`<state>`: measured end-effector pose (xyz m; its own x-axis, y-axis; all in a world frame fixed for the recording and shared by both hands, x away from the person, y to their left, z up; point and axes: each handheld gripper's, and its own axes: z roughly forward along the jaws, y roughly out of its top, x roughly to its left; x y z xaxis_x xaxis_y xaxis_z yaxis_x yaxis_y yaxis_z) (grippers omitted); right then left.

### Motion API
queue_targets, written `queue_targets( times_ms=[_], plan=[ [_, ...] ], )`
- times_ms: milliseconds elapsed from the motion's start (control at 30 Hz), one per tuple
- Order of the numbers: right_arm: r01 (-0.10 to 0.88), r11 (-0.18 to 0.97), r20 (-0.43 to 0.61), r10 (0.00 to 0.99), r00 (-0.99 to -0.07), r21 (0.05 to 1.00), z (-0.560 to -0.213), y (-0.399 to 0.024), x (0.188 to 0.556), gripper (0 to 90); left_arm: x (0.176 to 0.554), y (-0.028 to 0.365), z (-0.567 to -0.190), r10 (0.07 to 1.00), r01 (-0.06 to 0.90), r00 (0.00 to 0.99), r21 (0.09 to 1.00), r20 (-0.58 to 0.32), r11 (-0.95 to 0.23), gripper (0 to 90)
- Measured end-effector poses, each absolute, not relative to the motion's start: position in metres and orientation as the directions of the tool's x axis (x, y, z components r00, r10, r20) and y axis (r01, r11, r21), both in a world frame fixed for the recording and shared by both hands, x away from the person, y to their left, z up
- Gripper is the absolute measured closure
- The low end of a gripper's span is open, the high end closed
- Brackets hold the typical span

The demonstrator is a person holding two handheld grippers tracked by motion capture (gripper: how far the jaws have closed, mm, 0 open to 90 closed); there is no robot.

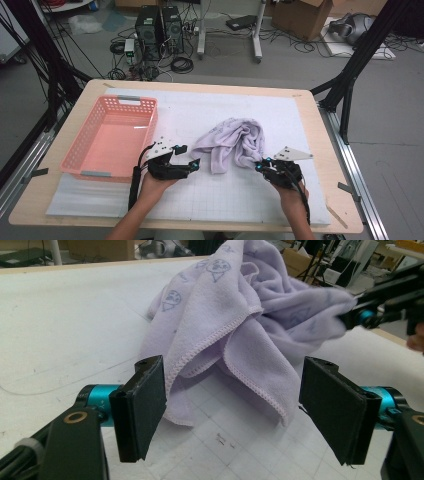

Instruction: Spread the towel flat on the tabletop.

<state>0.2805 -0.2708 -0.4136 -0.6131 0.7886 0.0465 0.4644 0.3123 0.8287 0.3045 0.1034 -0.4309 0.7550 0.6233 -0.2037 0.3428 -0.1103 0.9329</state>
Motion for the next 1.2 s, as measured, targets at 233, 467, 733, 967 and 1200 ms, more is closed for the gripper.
queue_targets(
  times_ms=[233, 467, 733, 967, 1200],
  plan=[
    [0.448, 0.254, 0.044, 0.831, -0.554, 0.858, -0.399, -0.305, 0.268, 77.3, 0.305, 0.103, -0.431, 0.623, 0.346, 0.755, 0.931, -0.203, -0.116, 27.3],
    [0.432, 0.189, -0.018, 0.929, -0.369, 0.882, -0.391, -0.343, 0.251, 74.5, 0.304, 0.097, -0.434, 0.598, 0.348, 0.776, 0.927, -0.200, -0.141, 31.2],
    [0.427, 0.128, 0.005, 0.955, -0.296, 0.895, -0.394, -0.351, 0.248, 60.3, 0.305, 0.073, -0.438, 0.561, 0.343, 0.808, 0.918, -0.180, -0.199, 35.1],
    [0.441, 0.169, 0.018, 0.921, -0.389, 0.882, -0.400, -0.338, 0.254, 61.9, 0.315, 0.048, -0.444, 0.580, 0.398, 0.795, 0.875, -0.177, -0.277, 29.8],
    [0.491, 0.287, 0.029, 0.841, -0.540, 0.823, -0.418, -0.304, 0.267, 62.5, 0.330, 0.006, -0.440, 0.586, 0.386, 0.805, 0.832, -0.093, -0.398, 33.7]
  ],
)
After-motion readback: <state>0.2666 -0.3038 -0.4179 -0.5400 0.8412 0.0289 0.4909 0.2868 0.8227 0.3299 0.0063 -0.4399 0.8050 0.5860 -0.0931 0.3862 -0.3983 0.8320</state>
